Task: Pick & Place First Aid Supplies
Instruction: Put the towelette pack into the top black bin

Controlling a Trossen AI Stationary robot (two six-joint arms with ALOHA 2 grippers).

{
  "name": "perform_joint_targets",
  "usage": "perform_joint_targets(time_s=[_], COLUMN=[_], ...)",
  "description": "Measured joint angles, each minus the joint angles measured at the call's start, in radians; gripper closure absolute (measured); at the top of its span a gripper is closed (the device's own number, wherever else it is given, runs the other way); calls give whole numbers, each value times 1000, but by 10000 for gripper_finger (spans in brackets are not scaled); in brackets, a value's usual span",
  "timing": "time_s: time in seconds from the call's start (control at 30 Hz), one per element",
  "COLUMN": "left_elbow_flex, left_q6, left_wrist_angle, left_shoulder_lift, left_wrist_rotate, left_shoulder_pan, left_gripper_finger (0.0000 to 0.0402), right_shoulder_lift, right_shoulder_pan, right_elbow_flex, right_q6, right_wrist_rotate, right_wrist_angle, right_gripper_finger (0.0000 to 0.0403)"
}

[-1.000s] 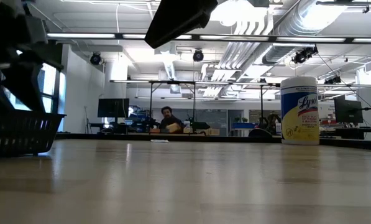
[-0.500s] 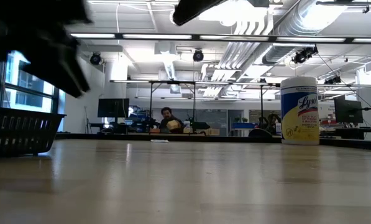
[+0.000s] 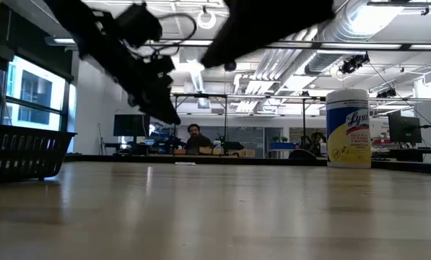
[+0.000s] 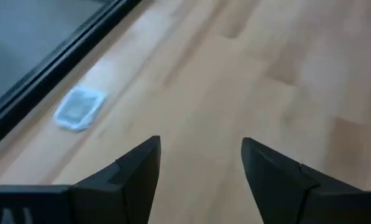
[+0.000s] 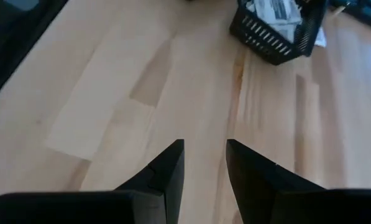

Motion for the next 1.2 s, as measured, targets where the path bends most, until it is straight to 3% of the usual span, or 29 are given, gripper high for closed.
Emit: perform_joint_targets(time_s=[0.2, 0.53, 0.73, 1.03, 1.2], left_elbow_flex=[13, 229, 323, 342, 342], left_q6=[40, -4, -16, -86, -86], left_wrist_angle=[123, 61, 27, -43, -127], left_shoulder_lift=[155, 400, 481, 529, 501], left_wrist_rotate=[132, 204, 249, 279, 389], left_shoulder_pan=[180, 377, 425, 458, 444], left_gripper_finger=[181, 181, 181, 181, 181], right_shoulder_lift=[0, -1, -1, -1, -1], right_shoulder_pan=[-35, -48, -46, -46, -46], right_elbow_flex=[-125, -144, -144, -144, -144], right_q6=[12, -1, 9, 16, 15], right_wrist_rotate=[-5, -7, -34, -47, -45], right_wrist_angle=[140, 151, 145, 156, 159], right_gripper_finger=[290, 290, 290, 290, 290])
